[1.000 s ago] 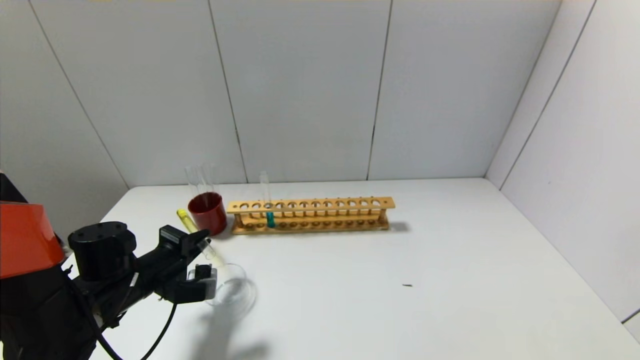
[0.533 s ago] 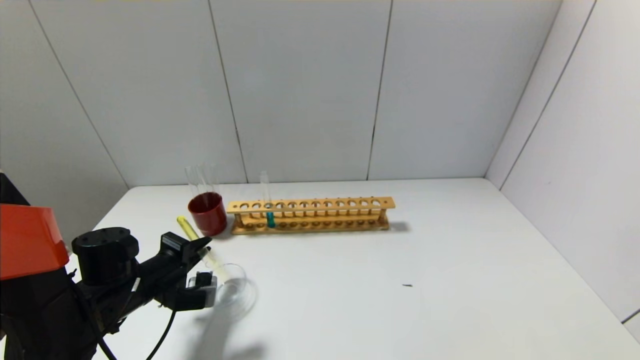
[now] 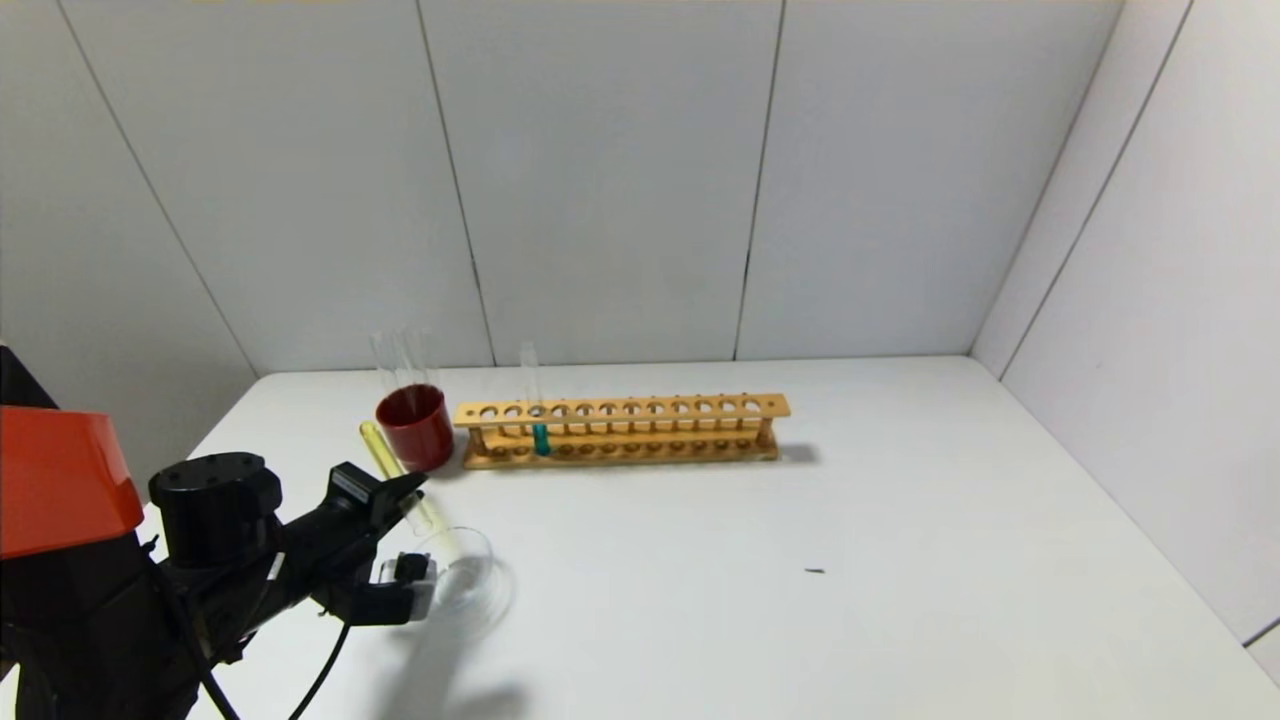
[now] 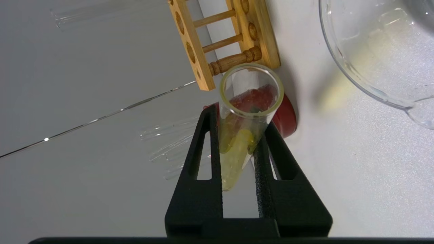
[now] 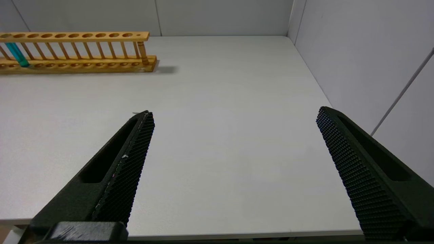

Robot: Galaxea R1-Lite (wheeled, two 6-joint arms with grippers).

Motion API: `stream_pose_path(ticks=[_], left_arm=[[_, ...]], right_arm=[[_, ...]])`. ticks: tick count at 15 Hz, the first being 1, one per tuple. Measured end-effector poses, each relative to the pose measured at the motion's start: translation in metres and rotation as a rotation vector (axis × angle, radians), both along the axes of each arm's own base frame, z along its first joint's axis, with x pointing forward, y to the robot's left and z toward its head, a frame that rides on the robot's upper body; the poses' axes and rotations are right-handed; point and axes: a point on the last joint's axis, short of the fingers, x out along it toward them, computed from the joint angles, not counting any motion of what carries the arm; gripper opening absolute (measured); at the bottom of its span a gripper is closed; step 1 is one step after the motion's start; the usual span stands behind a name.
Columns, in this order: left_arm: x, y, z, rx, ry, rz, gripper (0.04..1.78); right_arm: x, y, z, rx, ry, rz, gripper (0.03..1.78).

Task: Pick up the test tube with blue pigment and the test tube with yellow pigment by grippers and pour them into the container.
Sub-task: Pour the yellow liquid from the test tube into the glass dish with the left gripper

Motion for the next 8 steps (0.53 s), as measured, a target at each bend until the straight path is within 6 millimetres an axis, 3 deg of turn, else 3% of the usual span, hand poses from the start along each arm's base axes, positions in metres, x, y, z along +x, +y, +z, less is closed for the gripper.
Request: stream_pose_path(ticks=[8], left_arm=[[0.011,-0.001,-0.004,0.091,-0.047,-0.017,0.32]], right_arm=[[0.0,0.0,0.0,0.0,0.0,0.0,1.75]])
